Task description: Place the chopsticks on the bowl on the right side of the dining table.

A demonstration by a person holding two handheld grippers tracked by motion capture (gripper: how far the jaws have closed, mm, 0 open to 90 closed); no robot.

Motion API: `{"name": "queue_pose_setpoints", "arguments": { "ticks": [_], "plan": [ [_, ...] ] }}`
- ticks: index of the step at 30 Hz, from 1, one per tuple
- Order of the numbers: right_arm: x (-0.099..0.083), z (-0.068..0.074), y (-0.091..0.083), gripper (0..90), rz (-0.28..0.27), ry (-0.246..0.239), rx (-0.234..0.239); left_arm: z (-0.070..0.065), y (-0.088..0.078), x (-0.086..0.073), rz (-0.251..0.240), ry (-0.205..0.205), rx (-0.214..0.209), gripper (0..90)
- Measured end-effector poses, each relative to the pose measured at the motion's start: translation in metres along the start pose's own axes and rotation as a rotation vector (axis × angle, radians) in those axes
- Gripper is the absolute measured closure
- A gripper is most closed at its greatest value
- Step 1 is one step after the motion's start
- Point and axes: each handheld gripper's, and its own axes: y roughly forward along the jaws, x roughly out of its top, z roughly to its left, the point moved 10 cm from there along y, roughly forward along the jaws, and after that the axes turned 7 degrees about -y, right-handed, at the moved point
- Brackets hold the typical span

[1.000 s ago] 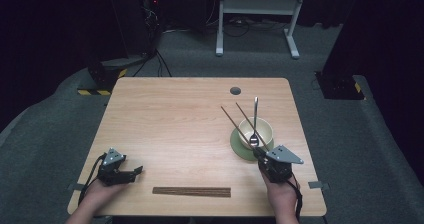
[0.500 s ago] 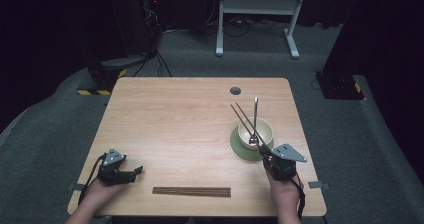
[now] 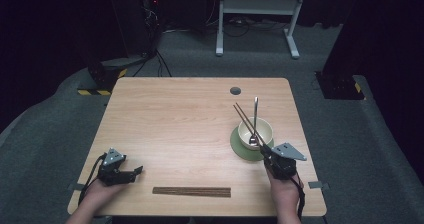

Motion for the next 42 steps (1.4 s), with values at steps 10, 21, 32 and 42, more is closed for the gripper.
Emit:
{"name": "queue_pose_setpoints", "arguments": {
  "ticks": [10,21,32,42],
  "plan": [
    [0.0,0.001,0.004,84.0,0.008,0.002,-0.006,0.0,0.0,0.0,0.0,-0.002,-0.001,15.8],
    [-0.002,0.0,0.008,83.5,0.017,0.005,-0.015,0.0,0.0,0.0,0.0,0.001,0.001,15.8],
    [-0.001,0.0,0.008,83.0,0.014,0.005,-0.016,0.0,0.0,0.0,0.002,0.003,0.002,15.8],
    [0.007,-0.003,-0.006,63.1,-0.033,-0.013,-0.05,0.0,-0.001,-0.001,0.0,-0.002,-0.004,15.8]
  ]
}}
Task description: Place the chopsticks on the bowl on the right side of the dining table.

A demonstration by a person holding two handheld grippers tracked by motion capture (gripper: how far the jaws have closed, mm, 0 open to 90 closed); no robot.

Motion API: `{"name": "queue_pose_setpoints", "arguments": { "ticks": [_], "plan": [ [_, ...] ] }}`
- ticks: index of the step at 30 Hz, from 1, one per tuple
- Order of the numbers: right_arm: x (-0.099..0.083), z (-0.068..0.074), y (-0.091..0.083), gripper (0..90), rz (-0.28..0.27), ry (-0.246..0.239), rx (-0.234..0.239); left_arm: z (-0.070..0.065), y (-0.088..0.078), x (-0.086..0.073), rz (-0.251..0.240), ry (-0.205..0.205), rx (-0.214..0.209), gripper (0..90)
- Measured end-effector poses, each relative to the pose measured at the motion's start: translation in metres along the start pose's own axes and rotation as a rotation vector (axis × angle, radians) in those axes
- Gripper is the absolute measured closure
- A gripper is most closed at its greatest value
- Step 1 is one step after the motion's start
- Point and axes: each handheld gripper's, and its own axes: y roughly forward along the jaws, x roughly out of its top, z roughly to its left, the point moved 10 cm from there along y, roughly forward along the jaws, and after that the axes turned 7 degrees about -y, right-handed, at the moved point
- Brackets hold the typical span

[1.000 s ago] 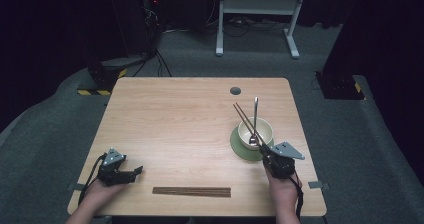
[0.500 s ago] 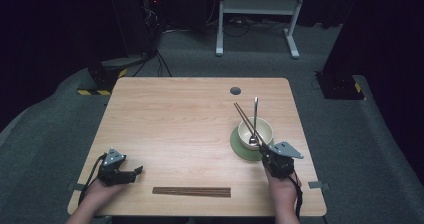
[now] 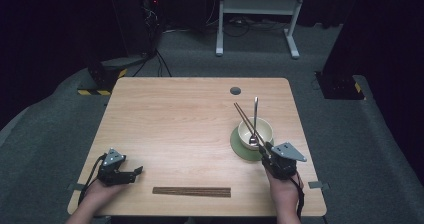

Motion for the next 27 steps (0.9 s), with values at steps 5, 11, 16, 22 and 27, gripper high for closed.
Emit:
{"name": "queue_pose_setpoints", "arguments": {
  "ticks": [5,11,16,22,27],
  "plan": [
    [-0.005,-0.002,-0.003,52.5,0.012,0.002,-0.021,0.0,0.0,0.0,0.0,0.002,0.0,15.8],
    [-0.016,-0.001,0.0,50.8,0.043,0.018,0.0,0.0,0.0,0.0,0.001,0.004,-0.001,15.8],
    [-0.021,-0.001,0.002,55.1,0.058,0.021,0.004,0.0,0.0,0.0,0.001,0.005,0.001,15.8],
    [-0.024,0.002,0.004,62.6,0.074,0.011,0.012,0.0,0.0,0.0,0.001,0.004,0.001,15.8],
    [-0.026,0.003,0.005,69.2,0.081,0.007,0.014,0.0,0.0,0.0,0.0,0.0,-0.004,15.8]
  ]
}}
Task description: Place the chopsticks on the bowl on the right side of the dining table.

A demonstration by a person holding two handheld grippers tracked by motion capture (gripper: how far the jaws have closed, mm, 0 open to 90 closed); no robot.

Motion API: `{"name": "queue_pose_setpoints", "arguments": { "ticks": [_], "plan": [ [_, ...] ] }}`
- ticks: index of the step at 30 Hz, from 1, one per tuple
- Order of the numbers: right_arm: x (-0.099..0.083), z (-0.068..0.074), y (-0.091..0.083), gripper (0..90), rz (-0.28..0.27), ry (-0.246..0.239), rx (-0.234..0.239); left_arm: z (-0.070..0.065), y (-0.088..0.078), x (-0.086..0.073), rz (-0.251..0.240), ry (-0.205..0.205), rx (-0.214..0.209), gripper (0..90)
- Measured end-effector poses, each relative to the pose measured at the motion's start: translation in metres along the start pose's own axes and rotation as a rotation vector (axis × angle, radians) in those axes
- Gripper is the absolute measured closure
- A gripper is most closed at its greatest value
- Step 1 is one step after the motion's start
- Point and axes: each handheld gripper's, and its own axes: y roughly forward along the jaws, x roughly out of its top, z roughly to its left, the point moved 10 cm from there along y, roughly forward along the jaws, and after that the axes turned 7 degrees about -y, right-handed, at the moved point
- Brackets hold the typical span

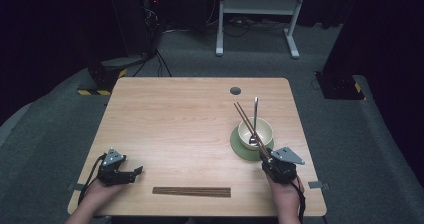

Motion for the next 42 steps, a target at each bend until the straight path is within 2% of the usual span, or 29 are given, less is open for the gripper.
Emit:
{"name": "queue_pose_setpoints", "arguments": {
  "ticks": [7,28,33,42],
  "plan": [
    [0.0,0.0,-0.001,75.2,-0.004,-0.005,0.007,0.0,0.0,0.0,0.0,-0.003,-0.001,15.8],
    [-0.001,0.016,-0.007,75.4,-0.008,-0.04,0.05,-0.001,0.004,0.004,0.006,0.02,-0.007,15.8],
    [-0.001,0.016,-0.008,68.0,-0.006,-0.041,0.046,-0.001,0.005,0.004,0.007,0.021,-0.008,15.8],
    [-0.002,0.009,-0.009,66.7,-0.004,-0.027,0.022,-0.001,0.005,0.004,0.006,0.022,-0.008,15.8]
  ]
}}
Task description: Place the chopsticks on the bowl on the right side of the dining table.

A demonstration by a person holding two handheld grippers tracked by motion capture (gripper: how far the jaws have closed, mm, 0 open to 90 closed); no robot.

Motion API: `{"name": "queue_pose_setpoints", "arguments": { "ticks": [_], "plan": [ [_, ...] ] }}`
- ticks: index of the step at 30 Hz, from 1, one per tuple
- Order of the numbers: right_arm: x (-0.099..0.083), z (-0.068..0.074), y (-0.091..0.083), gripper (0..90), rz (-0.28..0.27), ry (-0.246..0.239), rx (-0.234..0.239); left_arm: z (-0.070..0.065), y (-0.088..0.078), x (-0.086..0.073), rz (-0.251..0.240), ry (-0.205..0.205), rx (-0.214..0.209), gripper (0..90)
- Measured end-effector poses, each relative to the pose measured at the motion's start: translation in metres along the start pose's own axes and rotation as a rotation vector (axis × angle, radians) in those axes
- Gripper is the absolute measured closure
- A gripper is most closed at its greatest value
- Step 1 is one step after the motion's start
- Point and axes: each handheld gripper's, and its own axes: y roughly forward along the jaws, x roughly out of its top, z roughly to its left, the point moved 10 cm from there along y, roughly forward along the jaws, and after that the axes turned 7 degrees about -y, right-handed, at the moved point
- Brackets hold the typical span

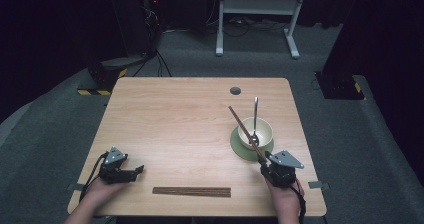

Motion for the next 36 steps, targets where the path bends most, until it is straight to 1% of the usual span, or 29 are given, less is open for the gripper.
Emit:
{"name": "queue_pose_setpoints", "arguments": {
  "ticks": [1,14,17,19,21,22,23,24,25,26,27,28,29,30,31,32,33,34,35,36],
  "plan": [
    [0.0,0.0,0.0,66.7,0.0,0.0,0.0,0.0,0.0,0.0,0.0,0.0,0.0,15.8],
    [-0.005,-0.02,-0.004,64.4,-0.002,0.041,-0.047,0.0,0.0,0.0,0.003,0.004,0.004,15.9],
    [-0.006,-0.024,-0.004,63.9,-0.002,0.05,-0.055,0.001,-0.001,0.001,0.014,0.001,0.002,18.8],
    [-0.006,-0.025,-0.004,63.6,-0.002,0.055,-0.057,0.0,-0.001,0.001,0.021,0.009,0.001,21.4],
    [-0.007,-0.027,-0.005,63.3,-0.002,0.061,-0.061,-0.003,-0.001,0.003,0.039,0.016,-0.013,23.0],
    [-0.007,-0.028,-0.006,63.1,0.0,0.062,-0.066,-0.006,0.0,0.006,0.044,0.014,-0.017,24.1],
    [-0.009,-0.032,-0.006,63.0,0.0,0.064,-0.072,-0.011,0.0,0.017,0.035,0.029,-0.014,25.3],
    [-0.009,-0.032,-0.006,63.0,0.0,0.064,-0.072,-0.011,0.0,0.017,0.035,0.029,-0.014,25.9],
    [-0.009,-0.034,-0.006,63.0,-0.001,0.074,-0.075,-0.015,0.0,0.024,0.026,0.035,-0.013,25.9],
    [-0.011,-0.039,-0.008,63.0,-0.004,0.087,-0.078,-0.024,0.0,0.037,0.01,0.049,-0.014,26.0],
    [-0.012,-0.042,-0.009,63.0,-0.005,0.091,-0.081,-0.028,0.0,0.044,0.002,0.054,-0.016,26.0],
    [-0.012,-0.042,-0.009,63.0,-0.005,0.091,-0.081,-0.028,0.0,0.044,0.002,0.054,-0.016,26.0],
    [-0.013,-0.044,-0.01,63.0,-0.006,0.097,-0.083,-0.033,0.001,0.051,-0.007,0.059,-0.02,26.0],
    [-0.015,-0.048,-0.01,63.0,-0.007,0.101,-0.086,-0.043,0.004,0.063,-0.017,0.064,-0.025,25.6],
    [-0.015,-0.049,-0.01,63.0,-0.004,0.094,-0.088,-0.043,0.004,0.063,-0.017,0.064,-0.025,25.5],
    [-0.016,-0.05,-0.01,63.0,-0.002,0.097,-0.089,-0.052,0.009,0.076,-0.027,0.072,-0.028,25.4],
    [-0.016,-0.05,-0.01,63.0,-0.002,0.097,-0.089,-0.052,0.009,0.076,-0.027,0.072,-0.028,25.3],
    [-0.016,-0.052,-0.009,62.8,-0.004,0.103,-0.088,-0.062,0.016,0.087,-0.039,0.079,-0.031,25.2],
    [-0.016,-0.052,-0.008,62.5,-0.004,0.101,-0.086,-0.062,0.016,0.087,-0.039,0.079,-0.031,25.2],
    [-0.016,-0.052,-0.007,62.4,-0.002,0.098,-0.086,-0.067,0.02,0.092,-0.045,0.081,-0.034,25.3]
  ]
}}
